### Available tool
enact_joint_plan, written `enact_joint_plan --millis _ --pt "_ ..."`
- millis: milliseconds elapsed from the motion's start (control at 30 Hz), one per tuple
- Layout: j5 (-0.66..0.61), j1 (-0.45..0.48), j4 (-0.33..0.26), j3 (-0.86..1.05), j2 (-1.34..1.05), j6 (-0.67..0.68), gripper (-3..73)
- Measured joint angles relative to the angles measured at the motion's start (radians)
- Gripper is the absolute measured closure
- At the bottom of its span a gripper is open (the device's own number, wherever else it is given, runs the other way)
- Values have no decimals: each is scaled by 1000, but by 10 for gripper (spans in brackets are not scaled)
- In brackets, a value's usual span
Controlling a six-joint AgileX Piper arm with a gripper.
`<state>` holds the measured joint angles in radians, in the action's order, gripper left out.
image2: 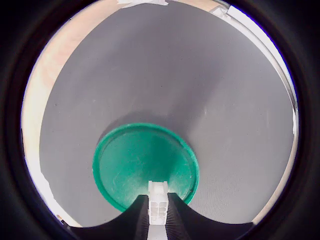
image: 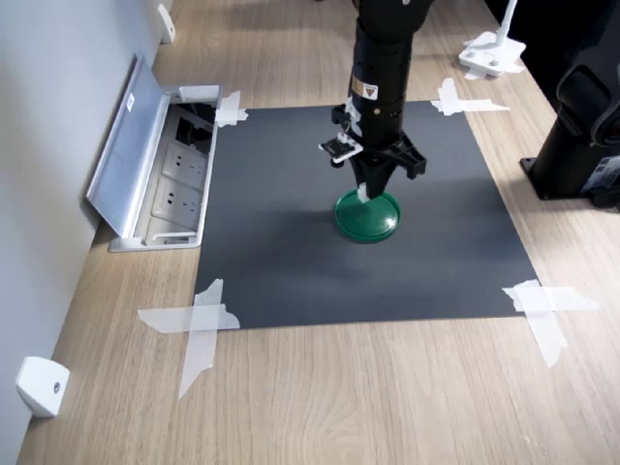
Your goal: Grasp a white terminal and put it on the green lid.
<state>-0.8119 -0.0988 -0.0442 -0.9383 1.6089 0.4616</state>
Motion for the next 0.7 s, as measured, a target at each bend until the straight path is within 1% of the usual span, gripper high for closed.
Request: enact_joint_plan --millis 167,267,300,400,600,700 --pt "3 0 -19 0 0 24 604" --pt "2 0 -19 0 1 31 568" --pt "0 0 -19 0 2 33 545" --pt "0 0 -19 0 8 36 450" --pt "1 0 -19 0 9 36 199" --pt "3 0 -19 0 9 36 102"
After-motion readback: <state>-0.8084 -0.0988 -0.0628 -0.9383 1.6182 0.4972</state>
